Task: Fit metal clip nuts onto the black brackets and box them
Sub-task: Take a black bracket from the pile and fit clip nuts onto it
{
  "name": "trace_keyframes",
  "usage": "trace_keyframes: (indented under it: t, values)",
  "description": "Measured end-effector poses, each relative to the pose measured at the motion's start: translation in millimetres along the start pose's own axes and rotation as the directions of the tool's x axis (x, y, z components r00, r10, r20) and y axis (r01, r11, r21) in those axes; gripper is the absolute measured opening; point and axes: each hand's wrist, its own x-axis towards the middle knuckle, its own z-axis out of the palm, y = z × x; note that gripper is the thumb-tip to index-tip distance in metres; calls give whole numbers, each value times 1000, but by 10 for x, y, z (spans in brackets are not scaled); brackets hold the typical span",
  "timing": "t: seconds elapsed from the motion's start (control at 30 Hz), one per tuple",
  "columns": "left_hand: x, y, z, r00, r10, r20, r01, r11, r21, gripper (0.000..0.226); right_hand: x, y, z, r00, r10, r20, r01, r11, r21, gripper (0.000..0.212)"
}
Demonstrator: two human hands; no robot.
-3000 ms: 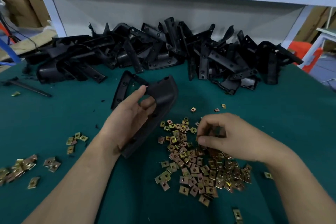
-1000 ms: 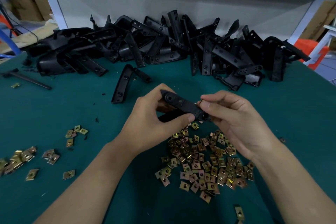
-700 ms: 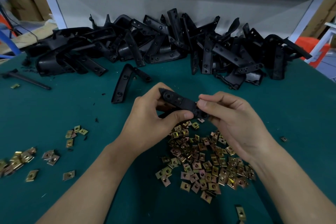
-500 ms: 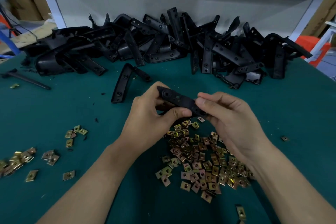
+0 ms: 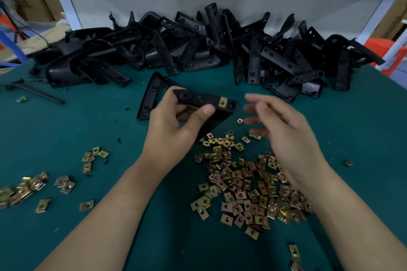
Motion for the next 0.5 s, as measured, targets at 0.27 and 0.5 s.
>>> trace_keyframes:
  t: [0.27,0.5]
  values:
    - [55,-44,-71,999,1,-52,-5,996,-86,9,-12,33,-139,889,194,415,126,767,-629,10]
    - [21,-22,-46,1000,-7,17,8,998,-56,11,-30,27,-171,904,166,394,96,820,-565,21]
